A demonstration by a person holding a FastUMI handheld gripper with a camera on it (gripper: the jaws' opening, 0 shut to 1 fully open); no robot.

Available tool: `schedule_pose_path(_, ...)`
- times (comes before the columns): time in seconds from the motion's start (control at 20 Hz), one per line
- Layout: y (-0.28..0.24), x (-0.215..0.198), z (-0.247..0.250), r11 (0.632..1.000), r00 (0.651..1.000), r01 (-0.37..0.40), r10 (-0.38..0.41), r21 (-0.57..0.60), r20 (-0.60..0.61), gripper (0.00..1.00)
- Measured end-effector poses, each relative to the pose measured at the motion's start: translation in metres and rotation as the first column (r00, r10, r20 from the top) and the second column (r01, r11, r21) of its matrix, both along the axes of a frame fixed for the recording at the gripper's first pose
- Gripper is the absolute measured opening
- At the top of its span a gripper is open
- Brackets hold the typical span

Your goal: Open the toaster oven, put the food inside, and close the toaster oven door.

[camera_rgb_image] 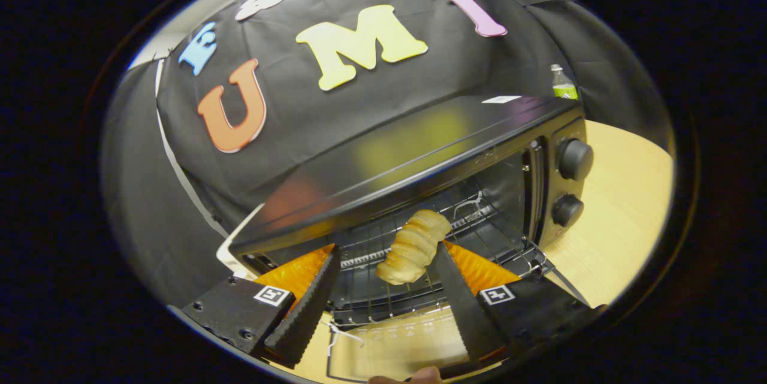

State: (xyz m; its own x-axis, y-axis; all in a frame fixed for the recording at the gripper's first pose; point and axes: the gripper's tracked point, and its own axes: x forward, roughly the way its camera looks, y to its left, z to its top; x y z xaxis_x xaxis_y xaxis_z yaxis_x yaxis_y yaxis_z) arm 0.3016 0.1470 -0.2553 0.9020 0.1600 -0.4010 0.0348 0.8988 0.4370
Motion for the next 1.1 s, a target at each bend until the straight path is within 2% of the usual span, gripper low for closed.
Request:
schedule_pose_path(0.05,0.002,-0.011,0.007,1.0,1.0,-0.007,0.007,0.01,0.012,1.0)
schedule_pose_path(0.35,-0.003,-0.08,0.031,0.995,0.999,-0.038,0.036,0.087,0.027,1.0)
schedule_pose_path(0.5,-0.013,-0.109,0.042,0.998,0.996,-0.057,0.056,0.01,0.065,1.0)
schedule_pose_path(0.6,-0.015,-0.13,0.036,0.995,0.994,-0.094,0.095,-0.02,0.048,1.0)
schedule_pose_path(0.8,-0.043,-0.162,0.018,0.998,0.998,-0.055,0.056,-0.03,0.017,1.0)
schedule_pose_path(1.1,-0.049,-0.178,-0.021,0.995,0.991,-0.089,0.086,-0.034,-0.102,1.0)
